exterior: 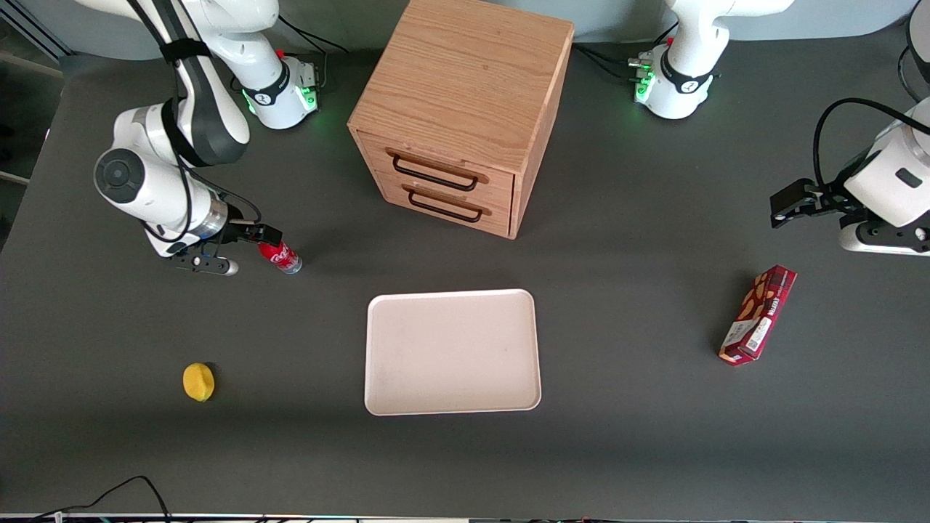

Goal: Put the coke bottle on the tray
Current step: 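Lower the right gripper over the red Coca-Cola bottle and close on it, then lift the bottle with the right gripper and carry it toward the white tray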

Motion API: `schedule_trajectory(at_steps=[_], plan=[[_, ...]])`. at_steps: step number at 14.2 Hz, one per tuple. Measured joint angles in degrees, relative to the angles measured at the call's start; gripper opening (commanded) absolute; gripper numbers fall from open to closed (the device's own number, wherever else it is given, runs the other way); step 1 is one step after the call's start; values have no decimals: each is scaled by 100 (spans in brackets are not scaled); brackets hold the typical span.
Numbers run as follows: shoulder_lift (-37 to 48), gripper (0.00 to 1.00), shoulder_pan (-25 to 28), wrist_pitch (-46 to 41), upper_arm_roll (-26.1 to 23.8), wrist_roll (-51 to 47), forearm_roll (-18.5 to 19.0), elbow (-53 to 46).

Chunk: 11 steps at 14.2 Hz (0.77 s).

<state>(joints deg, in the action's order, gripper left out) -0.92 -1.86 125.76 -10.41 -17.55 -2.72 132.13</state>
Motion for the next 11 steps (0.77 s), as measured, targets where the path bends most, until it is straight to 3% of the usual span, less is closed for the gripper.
schedule_trajectory(at_steps=[1,2,11], plan=[[0,30,0,157,-2,2,15,119],[0,0,0,247,-3,6,21,193],[106,0,1,-116,-8,330,45,65]])
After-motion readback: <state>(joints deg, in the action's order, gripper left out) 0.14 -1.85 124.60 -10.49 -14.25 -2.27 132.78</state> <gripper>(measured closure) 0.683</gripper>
